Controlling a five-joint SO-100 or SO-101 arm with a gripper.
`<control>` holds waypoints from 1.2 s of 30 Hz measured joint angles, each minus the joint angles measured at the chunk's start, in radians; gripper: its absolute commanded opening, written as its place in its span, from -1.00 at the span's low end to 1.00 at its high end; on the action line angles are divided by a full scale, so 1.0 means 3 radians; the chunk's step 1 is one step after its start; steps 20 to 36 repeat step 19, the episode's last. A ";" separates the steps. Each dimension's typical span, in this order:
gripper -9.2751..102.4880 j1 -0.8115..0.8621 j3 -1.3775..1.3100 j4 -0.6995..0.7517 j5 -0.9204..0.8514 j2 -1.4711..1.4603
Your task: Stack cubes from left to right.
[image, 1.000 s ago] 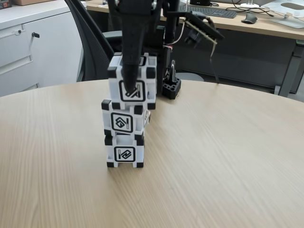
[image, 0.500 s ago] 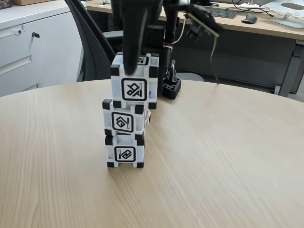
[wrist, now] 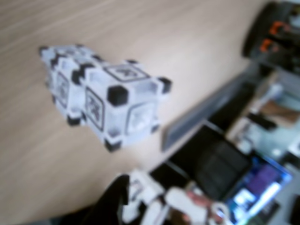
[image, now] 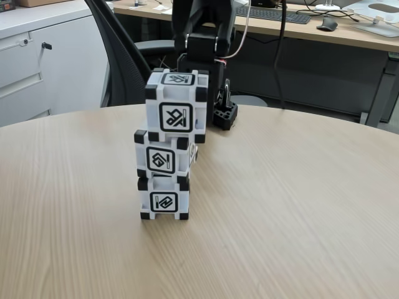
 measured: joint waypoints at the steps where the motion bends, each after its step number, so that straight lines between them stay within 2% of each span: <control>1: -0.83 0.0000 0.0000 0.0000 0.0000 0.0128; 9: -0.83 -0.0005 -0.0005 0.0000 -0.0010 0.0629; 36: -0.83 0.0020 -0.0005 0.0000 -0.0138 0.0644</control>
